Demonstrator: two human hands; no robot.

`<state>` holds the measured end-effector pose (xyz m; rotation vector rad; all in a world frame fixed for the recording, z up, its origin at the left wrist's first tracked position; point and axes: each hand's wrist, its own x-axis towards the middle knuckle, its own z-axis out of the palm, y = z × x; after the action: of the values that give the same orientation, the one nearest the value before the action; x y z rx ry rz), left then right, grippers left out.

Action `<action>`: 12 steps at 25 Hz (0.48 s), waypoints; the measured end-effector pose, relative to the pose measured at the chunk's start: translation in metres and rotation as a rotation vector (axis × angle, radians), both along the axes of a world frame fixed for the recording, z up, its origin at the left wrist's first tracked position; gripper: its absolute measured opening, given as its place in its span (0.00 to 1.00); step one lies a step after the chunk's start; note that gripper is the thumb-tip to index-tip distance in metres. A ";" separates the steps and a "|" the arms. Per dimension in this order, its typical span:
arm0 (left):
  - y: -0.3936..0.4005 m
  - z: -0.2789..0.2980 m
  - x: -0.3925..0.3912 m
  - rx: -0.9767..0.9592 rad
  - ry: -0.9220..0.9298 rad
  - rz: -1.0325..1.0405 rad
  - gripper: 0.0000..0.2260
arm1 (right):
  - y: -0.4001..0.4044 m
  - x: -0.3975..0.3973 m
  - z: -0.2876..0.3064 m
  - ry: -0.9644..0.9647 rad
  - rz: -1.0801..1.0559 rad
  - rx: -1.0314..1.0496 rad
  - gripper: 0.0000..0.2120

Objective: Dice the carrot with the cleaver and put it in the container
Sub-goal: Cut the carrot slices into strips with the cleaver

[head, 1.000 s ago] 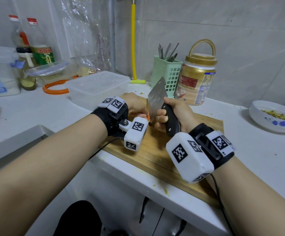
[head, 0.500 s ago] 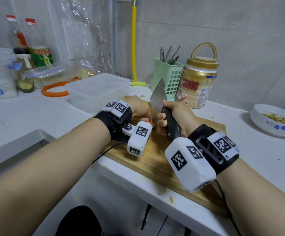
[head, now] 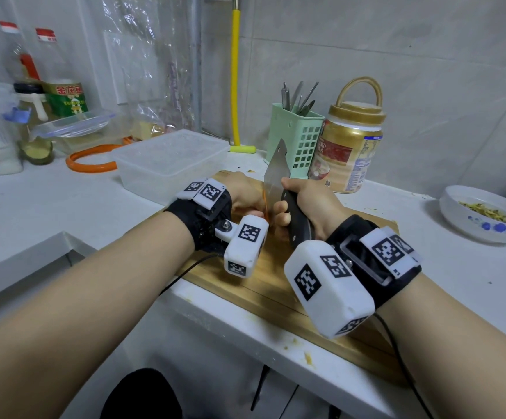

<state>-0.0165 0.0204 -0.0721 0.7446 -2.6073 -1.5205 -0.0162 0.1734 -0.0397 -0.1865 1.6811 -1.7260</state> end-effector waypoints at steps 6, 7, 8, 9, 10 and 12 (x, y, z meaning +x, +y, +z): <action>0.004 0.003 0.008 -0.016 -0.010 0.002 0.06 | -0.007 -0.001 -0.003 0.050 -0.046 0.019 0.06; 0.006 0.005 0.011 -0.002 -0.011 -0.001 0.06 | -0.007 -0.001 -0.003 0.054 -0.049 0.018 0.06; 0.009 0.007 0.014 0.010 -0.015 0.007 0.07 | -0.007 0.000 -0.003 0.059 -0.051 0.016 0.06; 0.010 0.008 0.015 0.025 -0.016 0.023 0.07 | -0.008 0.001 -0.004 0.071 -0.050 0.014 0.06; 0.013 0.011 0.018 0.048 -0.020 0.038 0.07 | -0.009 0.002 -0.004 0.087 -0.050 0.013 0.06; 0.018 0.014 0.023 0.138 -0.036 0.049 0.08 | -0.009 0.003 -0.004 0.097 -0.041 0.014 0.07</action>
<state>0.0063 0.0386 -0.0584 0.8475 -2.5093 -1.7020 -0.0128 0.1644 -0.0437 -0.2347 1.7778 -1.7603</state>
